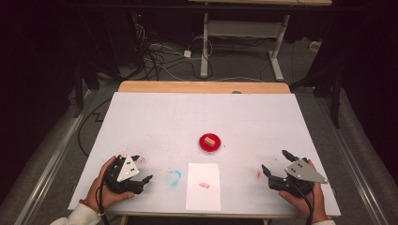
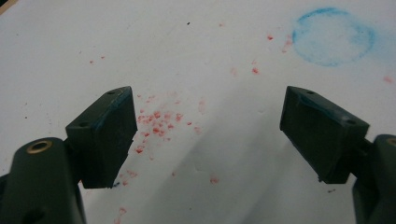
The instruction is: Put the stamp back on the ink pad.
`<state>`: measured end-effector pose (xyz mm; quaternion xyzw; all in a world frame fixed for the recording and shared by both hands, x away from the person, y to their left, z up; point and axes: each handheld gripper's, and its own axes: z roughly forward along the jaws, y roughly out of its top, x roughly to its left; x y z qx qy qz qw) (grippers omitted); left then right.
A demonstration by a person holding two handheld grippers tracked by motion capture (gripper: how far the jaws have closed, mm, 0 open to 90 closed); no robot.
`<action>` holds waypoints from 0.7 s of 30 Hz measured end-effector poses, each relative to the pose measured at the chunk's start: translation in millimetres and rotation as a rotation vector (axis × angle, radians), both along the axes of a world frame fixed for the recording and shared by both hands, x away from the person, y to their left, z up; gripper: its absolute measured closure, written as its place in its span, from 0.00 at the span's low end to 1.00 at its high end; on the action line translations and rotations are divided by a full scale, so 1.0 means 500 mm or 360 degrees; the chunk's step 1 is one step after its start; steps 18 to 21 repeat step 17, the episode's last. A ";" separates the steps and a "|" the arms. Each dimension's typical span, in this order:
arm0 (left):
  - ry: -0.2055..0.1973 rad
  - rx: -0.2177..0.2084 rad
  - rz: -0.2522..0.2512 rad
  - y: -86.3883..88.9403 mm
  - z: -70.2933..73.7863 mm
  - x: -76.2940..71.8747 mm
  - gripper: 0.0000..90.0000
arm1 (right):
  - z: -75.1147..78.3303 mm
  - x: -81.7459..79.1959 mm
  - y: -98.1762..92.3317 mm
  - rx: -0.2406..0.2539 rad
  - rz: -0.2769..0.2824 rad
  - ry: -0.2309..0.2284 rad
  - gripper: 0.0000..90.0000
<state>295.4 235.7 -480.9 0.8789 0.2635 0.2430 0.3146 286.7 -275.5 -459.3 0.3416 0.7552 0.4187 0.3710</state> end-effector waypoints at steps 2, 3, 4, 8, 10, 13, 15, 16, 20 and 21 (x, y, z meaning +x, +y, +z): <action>0.0000 0.0000 0.0001 0.000 0.000 0.001 0.20 | 0.000 0.000 0.001 -0.0009 0.0000 -0.0003 0.19; 0.0001 0.0000 0.0002 0.000 0.000 0.001 0.20 | 0.000 0.000 0.002 -0.0009 0.0003 -0.0005 0.19; 0.0002 0.0000 0.0003 0.001 0.000 0.002 0.20 | 0.000 0.000 0.002 -0.0006 0.0003 -0.0006 0.19; 0.0006 0.0000 0.0006 0.001 -0.001 0.004 0.20 | 0.000 0.000 0.003 0.0011 -0.0004 0.0002 0.19; 0.0010 0.0005 0.0007 0.001 -0.001 0.005 0.20 | 0.001 0.000 0.004 0.0003 0.0006 -0.0005 0.19; 0.0011 0.0001 0.0009 0.001 -0.001 0.006 0.20 | 0.001 0.001 0.005 0.0005 0.0000 -0.0004 0.19; 0.0010 -0.0007 0.0011 0.002 0.000 0.007 0.20 | -0.001 0.003 0.004 0.0000 -0.0004 0.0002 0.19; 0.0009 -0.0012 0.0013 0.002 0.000 0.007 0.20 | -0.002 0.003 0.004 -0.0006 -0.0012 0.0007 0.19; 0.0007 -0.0015 0.0014 0.002 0.000 0.009 0.20 | -0.003 0.004 0.003 -0.0010 -0.0015 0.0007 0.19; 0.0007 -0.0015 0.0014 0.002 0.000 0.009 0.20 | -0.003 0.004 0.003 -0.0010 -0.0015 0.0007 0.19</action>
